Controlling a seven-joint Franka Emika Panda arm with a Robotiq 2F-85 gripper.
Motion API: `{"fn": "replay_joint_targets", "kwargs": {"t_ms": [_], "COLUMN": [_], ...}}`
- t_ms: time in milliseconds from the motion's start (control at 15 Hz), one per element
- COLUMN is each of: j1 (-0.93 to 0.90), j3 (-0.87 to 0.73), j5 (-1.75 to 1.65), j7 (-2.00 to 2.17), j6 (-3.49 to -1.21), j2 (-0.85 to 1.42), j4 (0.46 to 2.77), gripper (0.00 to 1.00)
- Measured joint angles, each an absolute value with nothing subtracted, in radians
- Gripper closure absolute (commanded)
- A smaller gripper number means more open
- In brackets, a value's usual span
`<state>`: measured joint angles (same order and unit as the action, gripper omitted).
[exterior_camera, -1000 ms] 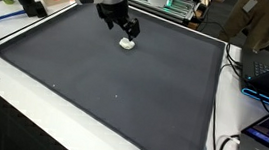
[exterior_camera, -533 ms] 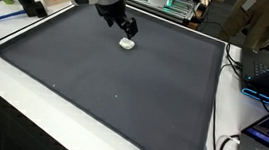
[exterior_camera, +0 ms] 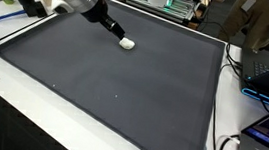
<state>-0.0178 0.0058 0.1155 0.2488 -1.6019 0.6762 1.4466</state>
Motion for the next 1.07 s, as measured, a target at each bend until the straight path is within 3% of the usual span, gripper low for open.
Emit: {"fn": "replay_joint_targets", "kwargs": {"t_ms": [667, 1067], "j1": [-0.007, -0.01], "j3": [0.003, 0.002], "j5": [0.17, 0.17], "j7": [0.27, 0.27], "j6": [-1.44, -1.436], "j2": [0.86, 0.87], "j4": [1.225, 1.21], "gripper": [0.0, 0.0]}}
